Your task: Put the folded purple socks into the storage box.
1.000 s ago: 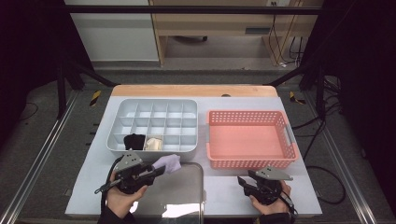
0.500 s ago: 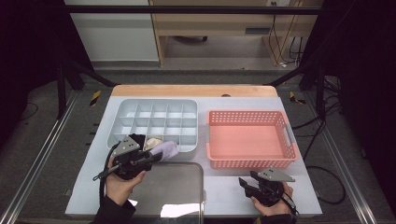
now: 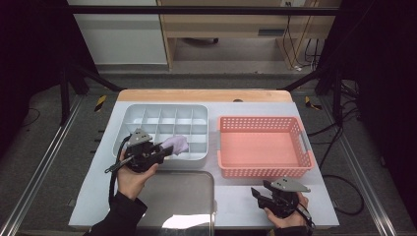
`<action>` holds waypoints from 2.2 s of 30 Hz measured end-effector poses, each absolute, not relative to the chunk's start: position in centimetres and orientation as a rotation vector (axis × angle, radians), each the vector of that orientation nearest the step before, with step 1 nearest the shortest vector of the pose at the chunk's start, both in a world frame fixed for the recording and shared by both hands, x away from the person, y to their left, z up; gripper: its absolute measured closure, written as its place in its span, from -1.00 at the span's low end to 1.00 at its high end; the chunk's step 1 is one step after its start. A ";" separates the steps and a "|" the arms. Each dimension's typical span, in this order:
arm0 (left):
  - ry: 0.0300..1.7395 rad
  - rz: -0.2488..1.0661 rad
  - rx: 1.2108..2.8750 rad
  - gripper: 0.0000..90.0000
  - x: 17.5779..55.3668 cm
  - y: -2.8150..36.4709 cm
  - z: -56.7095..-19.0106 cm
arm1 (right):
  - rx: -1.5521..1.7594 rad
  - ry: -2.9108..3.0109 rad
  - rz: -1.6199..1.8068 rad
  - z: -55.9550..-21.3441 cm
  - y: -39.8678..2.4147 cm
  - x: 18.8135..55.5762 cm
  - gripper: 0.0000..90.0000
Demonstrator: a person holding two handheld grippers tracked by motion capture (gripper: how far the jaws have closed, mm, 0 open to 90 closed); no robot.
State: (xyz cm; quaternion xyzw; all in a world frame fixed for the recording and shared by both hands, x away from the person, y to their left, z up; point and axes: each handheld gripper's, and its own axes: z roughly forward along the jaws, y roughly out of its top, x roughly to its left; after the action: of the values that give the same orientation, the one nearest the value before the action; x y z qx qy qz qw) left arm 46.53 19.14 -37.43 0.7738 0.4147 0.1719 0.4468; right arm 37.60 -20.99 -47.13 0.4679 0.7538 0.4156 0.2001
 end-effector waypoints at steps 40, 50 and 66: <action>1.074 0.368 2.170 0.53 50.3 16.7 -41.3 | 1.318 2.144 1.142 -47.6 -20.7 37.9 0.03; 1.107 0.354 2.156 0.51 50.6 16.6 -41.6 | 1.308 2.163 1.141 -47.7 -20.5 37.9 0.03; 1.077 0.375 2.082 0.20 50.1 17.0 -40.6 | 1.314 2.162 1.151 -47.7 -20.5 37.9 0.03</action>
State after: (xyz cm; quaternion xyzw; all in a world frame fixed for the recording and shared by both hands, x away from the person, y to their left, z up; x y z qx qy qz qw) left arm 50.07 16.97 -40.61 0.8133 0.4206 0.1466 0.3744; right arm 37.87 -20.52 -47.66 0.4651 0.7652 0.4072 0.1800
